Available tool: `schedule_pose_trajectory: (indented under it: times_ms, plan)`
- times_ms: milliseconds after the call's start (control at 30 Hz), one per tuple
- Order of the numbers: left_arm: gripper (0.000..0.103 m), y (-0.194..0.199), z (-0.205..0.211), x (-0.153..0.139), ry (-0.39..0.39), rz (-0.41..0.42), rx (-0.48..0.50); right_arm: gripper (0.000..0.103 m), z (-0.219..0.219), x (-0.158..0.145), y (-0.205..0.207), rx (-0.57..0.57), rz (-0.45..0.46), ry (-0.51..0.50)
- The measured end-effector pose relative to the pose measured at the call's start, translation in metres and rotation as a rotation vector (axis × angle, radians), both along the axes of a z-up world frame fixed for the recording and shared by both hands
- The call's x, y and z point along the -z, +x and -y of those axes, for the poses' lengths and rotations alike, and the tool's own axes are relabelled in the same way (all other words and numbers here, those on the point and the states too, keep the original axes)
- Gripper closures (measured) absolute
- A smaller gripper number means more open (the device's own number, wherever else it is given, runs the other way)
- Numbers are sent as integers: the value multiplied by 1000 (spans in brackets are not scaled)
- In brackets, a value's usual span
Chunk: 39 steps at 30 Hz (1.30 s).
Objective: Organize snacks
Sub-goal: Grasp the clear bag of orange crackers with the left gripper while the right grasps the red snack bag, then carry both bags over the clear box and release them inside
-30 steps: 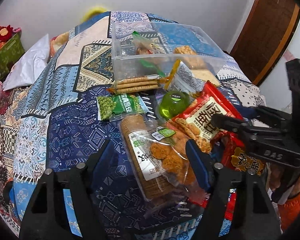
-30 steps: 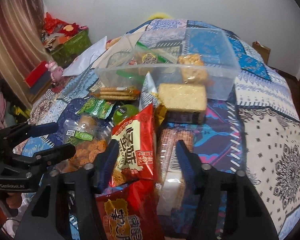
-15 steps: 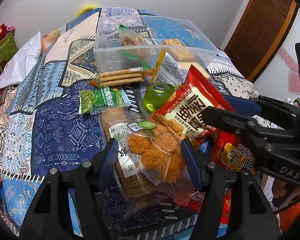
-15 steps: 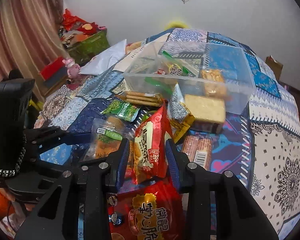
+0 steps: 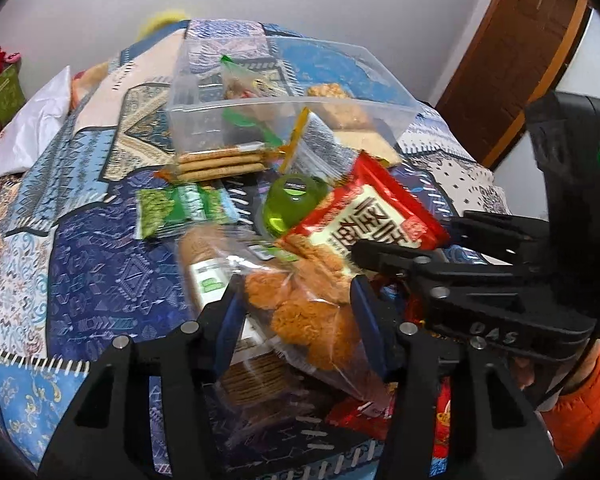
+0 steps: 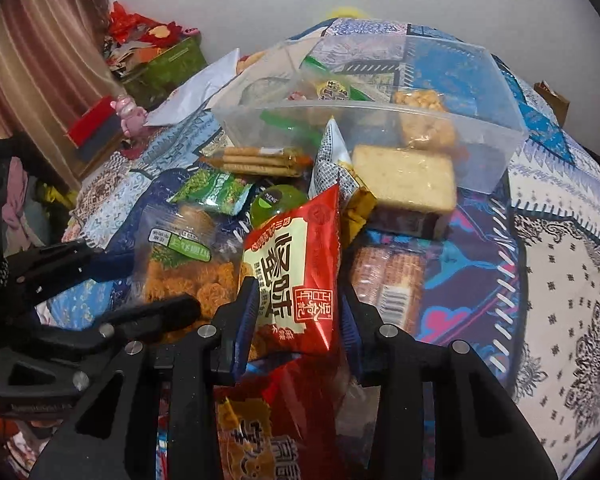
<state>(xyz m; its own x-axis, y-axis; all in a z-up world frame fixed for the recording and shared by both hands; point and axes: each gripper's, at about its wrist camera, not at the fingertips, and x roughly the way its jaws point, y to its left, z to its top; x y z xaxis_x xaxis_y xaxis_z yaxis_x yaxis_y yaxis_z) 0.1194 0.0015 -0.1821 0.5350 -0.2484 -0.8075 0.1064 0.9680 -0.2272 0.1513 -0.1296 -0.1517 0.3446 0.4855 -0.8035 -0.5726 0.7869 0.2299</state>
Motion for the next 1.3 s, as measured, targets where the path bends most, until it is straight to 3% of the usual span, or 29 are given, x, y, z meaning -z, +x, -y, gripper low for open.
schedule_pose_trajectory:
  times_ms: [167, 400, 867, 1300]
  plan:
    - [55, 8, -1, 10, -36, -24, -14, 73, 3, 3, 2, 10, -9, 15]
    - [67, 9, -9, 4, -41, -12, -58, 76, 4, -9, -6, 19, 53, 11]
    - [68, 3, -23, -49, -17, 130, -102, 76, 20, -63, -9, 86, 198, 64]
    - [68, 34, -40, -97, 21, 255, -133, 76, 39, -102, 11, 185, 315, 108]
